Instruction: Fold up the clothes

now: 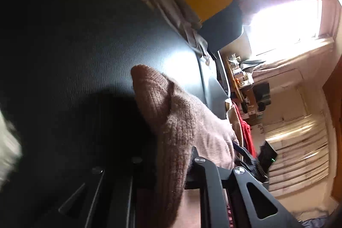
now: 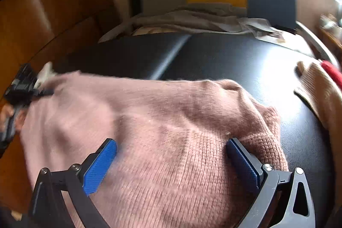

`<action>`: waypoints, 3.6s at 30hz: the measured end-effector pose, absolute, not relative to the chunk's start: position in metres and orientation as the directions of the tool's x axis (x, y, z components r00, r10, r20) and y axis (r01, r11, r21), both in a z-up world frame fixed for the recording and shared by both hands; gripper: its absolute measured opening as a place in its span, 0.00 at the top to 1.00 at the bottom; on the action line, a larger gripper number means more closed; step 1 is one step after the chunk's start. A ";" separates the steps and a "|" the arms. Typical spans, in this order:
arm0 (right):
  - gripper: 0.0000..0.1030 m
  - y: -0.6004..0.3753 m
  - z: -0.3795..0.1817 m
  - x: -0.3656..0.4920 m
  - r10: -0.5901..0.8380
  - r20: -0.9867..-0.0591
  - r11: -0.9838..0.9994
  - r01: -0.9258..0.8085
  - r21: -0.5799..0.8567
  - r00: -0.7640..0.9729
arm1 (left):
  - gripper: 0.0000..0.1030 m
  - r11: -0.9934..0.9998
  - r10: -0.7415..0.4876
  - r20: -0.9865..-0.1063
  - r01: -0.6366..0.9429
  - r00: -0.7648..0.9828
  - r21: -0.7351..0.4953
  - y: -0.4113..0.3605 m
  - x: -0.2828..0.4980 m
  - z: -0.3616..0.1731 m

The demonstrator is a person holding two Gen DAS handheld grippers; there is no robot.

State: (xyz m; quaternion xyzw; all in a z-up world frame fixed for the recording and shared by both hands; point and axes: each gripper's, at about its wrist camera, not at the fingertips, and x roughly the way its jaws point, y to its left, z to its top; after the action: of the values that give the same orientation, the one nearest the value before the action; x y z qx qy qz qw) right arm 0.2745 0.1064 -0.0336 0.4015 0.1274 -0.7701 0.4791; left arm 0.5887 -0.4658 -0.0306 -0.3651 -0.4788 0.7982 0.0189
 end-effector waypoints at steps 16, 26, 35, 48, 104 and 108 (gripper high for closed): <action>0.00 0.107 -0.049 0.299 -0.398 -0.913 -0.060 0.991 0.119 0.086 | 0.87 -0.540 0.434 -0.473 0.199 -0.767 -0.818 -0.431 0.575 0.073; 0.00 0.131 -0.056 0.295 -0.591 -0.802 -0.119 0.974 0.190 0.084 | 0.87 -0.415 0.511 -0.353 0.136 -0.784 -0.900 -0.316 0.506 0.095; 0.00 0.148 -0.059 0.292 -0.682 -0.723 -0.121 0.958 0.262 0.112 | 0.87 -0.429 0.532 -0.448 0.227 -0.719 -0.874 -0.217 0.426 0.080; 0.00 0.153 -0.062 0.293 -0.714 -0.688 -0.115 0.949 0.294 0.127 | 0.73 -0.425 0.619 -0.558 0.362 -0.553 -0.830 -0.166 0.373 0.024; 0.01 0.138 0.001 0.325 -0.696 -0.699 -0.473 0.628 0.618 0.164 | 0.66 -0.646 0.509 -0.455 0.026 -0.731 -0.763 -0.258 0.520 -0.004; 0.89 0.131 0.009 0.323 -0.727 -0.682 -0.508 0.609 0.610 0.077 | 0.66 -0.694 0.510 -0.456 -0.035 -0.729 -0.719 -0.243 0.517 0.005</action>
State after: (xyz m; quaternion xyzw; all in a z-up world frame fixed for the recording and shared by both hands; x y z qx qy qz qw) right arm 0.3228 0.1312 0.0087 0.5435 -0.0543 -0.6770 0.4932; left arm 0.5169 -0.2426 0.0051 -0.3319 -0.3575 0.8584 0.1588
